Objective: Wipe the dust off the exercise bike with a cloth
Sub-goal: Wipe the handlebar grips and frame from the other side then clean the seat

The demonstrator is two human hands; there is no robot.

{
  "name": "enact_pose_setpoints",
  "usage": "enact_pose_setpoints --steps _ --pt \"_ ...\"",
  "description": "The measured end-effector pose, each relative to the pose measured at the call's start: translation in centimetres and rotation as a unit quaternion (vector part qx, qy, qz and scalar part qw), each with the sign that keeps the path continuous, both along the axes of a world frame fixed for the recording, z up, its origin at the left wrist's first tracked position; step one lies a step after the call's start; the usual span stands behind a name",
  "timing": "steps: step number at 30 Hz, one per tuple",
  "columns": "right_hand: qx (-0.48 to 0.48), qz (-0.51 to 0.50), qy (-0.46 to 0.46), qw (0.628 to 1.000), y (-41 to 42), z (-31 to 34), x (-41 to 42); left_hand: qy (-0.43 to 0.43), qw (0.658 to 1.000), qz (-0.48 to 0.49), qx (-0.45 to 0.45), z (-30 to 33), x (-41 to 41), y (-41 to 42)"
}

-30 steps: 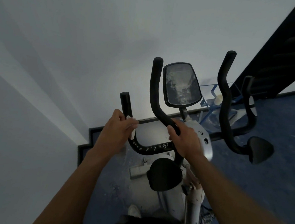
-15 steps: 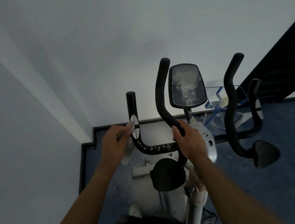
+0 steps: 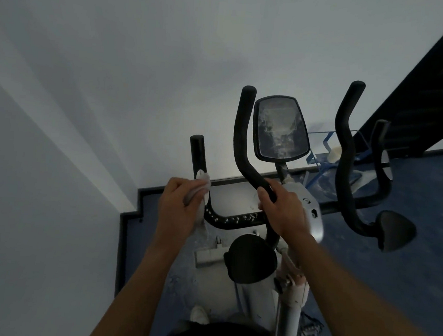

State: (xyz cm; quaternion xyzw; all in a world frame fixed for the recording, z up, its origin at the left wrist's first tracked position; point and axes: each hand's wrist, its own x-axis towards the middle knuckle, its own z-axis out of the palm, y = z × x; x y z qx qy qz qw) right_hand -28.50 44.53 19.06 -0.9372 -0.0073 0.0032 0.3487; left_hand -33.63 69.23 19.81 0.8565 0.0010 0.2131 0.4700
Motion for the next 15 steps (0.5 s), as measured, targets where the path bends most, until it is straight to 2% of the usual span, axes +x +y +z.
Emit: enact_pose_setpoints --steps 4,10,12,15 --pt "0.000 0.003 0.002 1.000 0.0 0.2 0.0 0.032 0.998 -0.050 0.014 -1.2 -0.4 0.3" --pt "0.004 0.010 0.001 1.000 0.0 0.3 -0.1 0.051 0.992 0.082 -0.080 -2.4 -2.4 1.9" --pt "0.002 0.010 0.001 1.000 0.0 0.3 -0.1 0.041 0.994 0.057 -0.087 -0.9 -1.1 1.1" --pt "0.001 0.008 0.005 1.000 0.1 0.4 -0.1 0.021 0.999 -0.032 0.001 0.3 0.2 0.1"
